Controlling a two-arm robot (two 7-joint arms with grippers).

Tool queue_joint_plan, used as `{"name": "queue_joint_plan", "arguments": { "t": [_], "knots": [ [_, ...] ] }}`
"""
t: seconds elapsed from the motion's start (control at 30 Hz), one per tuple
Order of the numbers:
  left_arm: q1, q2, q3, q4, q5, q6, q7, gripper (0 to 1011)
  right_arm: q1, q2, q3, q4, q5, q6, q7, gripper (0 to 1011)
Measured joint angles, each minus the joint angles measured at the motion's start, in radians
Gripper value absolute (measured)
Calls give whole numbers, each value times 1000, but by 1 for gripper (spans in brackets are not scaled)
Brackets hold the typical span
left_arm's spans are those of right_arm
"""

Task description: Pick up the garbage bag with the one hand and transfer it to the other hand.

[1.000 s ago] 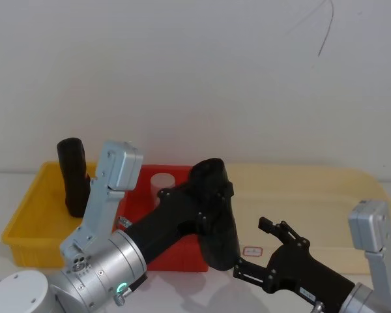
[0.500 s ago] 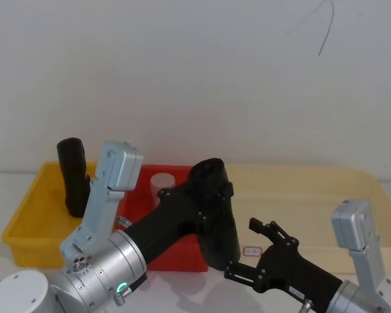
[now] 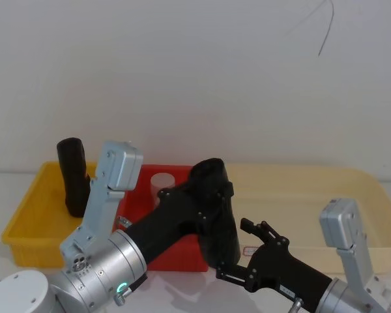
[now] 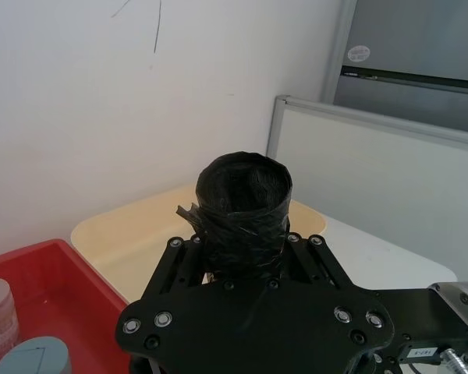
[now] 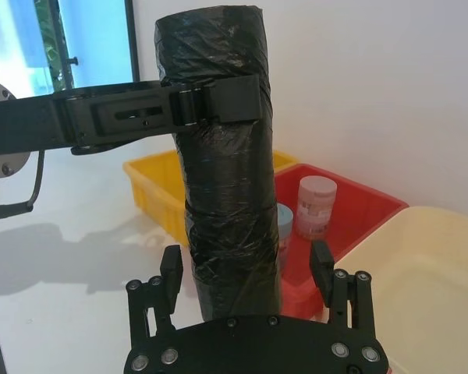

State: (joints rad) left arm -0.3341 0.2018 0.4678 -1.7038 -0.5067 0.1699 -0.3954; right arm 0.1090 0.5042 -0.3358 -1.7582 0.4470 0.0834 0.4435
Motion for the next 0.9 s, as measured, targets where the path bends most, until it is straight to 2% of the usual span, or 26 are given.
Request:
{"name": "queue_joint_plan", "arguments": {
  "t": [0.27, 0.37, 0.53, 0.57, 0.77, 0.8, 0.9],
  "knots": [
    [0, 0, 0, 0, 0, 0, 0, 374, 14, -11, -9, 13, 1, -2, -2, 1002],
    [0, 0, 0, 0, 0, 0, 0, 374, 19, -15, -11, 15, 3, 0, -5, 973],
    [0, 0, 0, 0, 0, 0, 0, 374, 25, -19, -14, 17, 6, 5, -9, 886],
    [0, 0, 0, 0, 0, 0, 0, 374, 28, -21, -15, 19, 8, 7, -10, 828],
    [0, 0, 0, 0, 0, 0, 0, 374, 37, -26, -20, 23, 14, 16, -14, 664],
    [0, 0, 0, 0, 0, 0, 0, 374, 39, -28, -21, 24, 16, 18, -14, 609],
    [0, 0, 0, 0, 0, 0, 1, 374, 42, -30, -22, 26, 18, 21, -15, 583]
  ]
}}
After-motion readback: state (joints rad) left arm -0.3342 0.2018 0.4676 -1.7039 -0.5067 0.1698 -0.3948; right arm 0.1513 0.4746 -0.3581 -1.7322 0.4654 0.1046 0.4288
